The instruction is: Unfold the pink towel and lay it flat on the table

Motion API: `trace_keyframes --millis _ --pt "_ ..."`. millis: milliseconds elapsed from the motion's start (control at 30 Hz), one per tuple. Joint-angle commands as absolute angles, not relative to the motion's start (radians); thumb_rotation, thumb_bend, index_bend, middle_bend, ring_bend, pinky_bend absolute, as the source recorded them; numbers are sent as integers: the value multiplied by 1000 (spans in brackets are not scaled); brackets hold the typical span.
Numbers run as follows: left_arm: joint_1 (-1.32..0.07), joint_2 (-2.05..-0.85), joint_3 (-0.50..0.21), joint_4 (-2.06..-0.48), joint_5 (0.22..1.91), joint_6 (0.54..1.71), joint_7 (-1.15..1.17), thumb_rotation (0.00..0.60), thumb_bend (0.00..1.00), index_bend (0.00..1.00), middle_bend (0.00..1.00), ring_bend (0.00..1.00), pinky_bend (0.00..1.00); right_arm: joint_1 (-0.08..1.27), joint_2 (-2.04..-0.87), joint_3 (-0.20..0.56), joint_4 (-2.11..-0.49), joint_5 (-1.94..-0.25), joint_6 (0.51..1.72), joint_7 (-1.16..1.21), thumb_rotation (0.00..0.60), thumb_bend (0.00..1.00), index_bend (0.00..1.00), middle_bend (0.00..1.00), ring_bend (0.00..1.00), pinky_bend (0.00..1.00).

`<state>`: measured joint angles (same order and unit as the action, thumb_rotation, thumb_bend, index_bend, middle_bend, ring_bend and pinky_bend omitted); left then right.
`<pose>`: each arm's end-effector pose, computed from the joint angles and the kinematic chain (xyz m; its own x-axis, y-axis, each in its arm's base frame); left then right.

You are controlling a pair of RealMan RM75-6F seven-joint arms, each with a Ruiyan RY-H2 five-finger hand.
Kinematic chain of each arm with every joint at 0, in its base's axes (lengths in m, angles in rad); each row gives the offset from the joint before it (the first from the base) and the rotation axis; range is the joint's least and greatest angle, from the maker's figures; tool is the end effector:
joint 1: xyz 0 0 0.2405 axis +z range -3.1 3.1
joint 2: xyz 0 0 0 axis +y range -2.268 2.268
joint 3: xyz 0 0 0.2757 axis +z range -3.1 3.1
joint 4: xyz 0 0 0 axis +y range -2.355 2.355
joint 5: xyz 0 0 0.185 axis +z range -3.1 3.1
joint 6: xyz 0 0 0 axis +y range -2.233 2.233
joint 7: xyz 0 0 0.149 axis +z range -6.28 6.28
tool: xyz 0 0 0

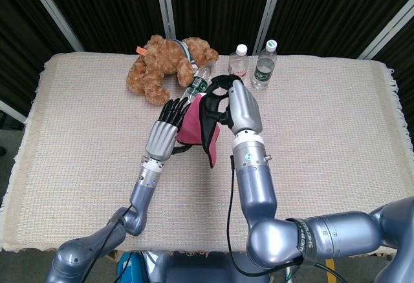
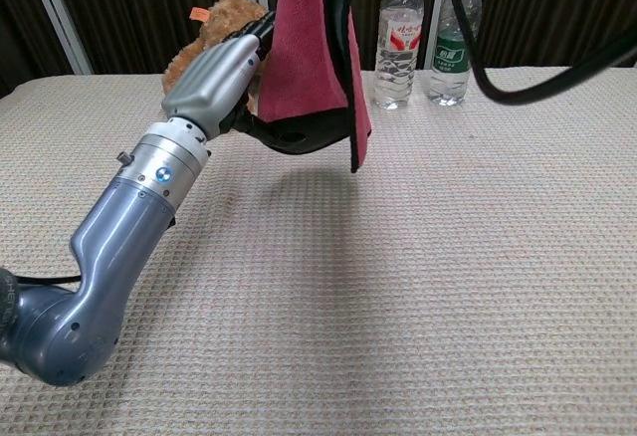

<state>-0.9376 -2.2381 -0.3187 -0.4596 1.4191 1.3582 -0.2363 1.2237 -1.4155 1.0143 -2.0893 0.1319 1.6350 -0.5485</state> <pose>-0.0833 0.3850 -0.0777 0.0564 -0.1560 0.9861 0.8715 -0.4743 -0.1249 0.0567 -0.3756 0.1555 -0.4268 -0.1652 0.8891 -0.9036 0.1166 -0.4121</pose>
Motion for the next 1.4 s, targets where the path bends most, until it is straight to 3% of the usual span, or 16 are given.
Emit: trace_keyframes --millis 33,233,933,1233,1400 --pt "-947 -2242 -326 -452 1413 1357 -242 600 131 0 0 0 0 1224 -1412 1013 -2095 139 1634 -544 600 531 655 266 93 227" --pt "-963 -2238 -340 -449 1411 1395 -277 600 231 0 0 0 0 1219 -1403 1006 -2102 146 1632 -533 600 531 655 266 93 226" --pt "-951 -2174 -357 -580 1415 1497 -289 600 232 0 0 0 0 1217 -1382 989 -2139 161 1629 -497 600 530 655 266 93 238" --pt "-879 -2112 -318 -663 1447 1577 -296 600 232 0 0 0 0 1204 -1365 991 -2136 162 1623 -478 600 531 655 266 93 238" --pt "-864 -2085 -330 -682 1431 1565 -296 600 232 0 0 0 0 1201 -1362 983 -2156 161 1621 -469 600 531 655 266 93 238"
